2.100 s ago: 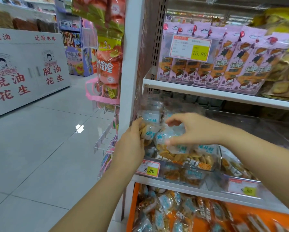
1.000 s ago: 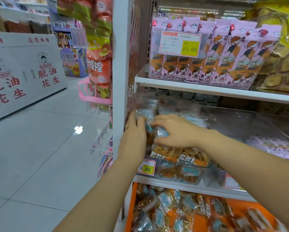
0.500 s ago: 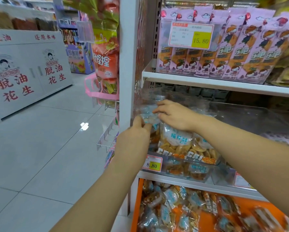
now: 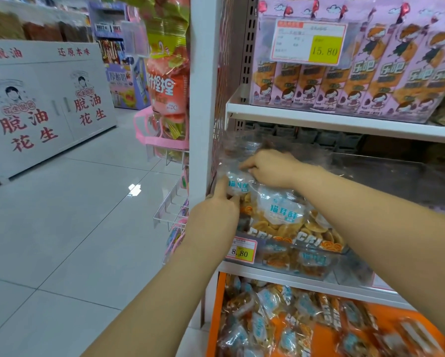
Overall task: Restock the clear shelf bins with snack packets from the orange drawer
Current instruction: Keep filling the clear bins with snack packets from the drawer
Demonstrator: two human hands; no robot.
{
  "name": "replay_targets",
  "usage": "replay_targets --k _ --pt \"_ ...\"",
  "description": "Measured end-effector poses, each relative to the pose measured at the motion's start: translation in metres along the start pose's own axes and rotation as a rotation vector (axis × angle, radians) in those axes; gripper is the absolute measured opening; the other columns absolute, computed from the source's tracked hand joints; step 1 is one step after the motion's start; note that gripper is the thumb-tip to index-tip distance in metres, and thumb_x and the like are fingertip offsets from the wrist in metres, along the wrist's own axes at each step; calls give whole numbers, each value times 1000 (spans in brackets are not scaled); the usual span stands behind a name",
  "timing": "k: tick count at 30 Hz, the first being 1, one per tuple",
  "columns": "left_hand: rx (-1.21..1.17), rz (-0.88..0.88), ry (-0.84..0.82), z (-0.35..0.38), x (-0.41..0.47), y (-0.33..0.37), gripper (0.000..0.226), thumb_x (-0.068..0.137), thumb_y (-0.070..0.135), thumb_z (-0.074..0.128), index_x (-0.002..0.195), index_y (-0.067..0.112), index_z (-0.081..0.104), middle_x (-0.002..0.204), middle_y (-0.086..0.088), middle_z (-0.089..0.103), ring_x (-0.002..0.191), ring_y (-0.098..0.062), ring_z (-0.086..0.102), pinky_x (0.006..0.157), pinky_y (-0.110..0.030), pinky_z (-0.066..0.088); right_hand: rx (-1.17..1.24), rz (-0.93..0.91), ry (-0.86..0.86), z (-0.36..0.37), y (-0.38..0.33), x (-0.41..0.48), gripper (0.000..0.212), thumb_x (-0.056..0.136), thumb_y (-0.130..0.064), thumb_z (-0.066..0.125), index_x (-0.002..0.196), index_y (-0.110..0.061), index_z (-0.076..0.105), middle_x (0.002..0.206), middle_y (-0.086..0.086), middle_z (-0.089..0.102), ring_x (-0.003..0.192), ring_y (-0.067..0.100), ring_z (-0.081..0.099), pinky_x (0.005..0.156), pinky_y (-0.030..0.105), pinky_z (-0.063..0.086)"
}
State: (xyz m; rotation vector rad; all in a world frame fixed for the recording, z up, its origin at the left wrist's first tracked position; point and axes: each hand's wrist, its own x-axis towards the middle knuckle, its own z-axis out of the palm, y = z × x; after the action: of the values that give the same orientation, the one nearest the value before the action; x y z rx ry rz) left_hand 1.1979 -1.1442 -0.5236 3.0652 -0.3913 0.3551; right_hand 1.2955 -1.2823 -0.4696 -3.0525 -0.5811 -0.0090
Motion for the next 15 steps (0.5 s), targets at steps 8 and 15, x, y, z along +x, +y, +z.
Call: replay_targets --k 8,15 --pt "21 6 -11 1 -5 -2 66 83 -2 56 143 21 38 159 -6 1 124 -27 48 89 -36 48 236 38 220 -5 11 2 36 99 -17 38 130 -21 55 130 6 56 109 23 56 93 36 47" --pt "38 -7 3 -4 -3 -8 66 84 -2 56 142 24 40 159 -1 6 112 -24 58 75 -33 51 197 104 104 -2 14 16 32 101 -23 37 120 -8 57 114 13 60 98 25 55 80 28 42"
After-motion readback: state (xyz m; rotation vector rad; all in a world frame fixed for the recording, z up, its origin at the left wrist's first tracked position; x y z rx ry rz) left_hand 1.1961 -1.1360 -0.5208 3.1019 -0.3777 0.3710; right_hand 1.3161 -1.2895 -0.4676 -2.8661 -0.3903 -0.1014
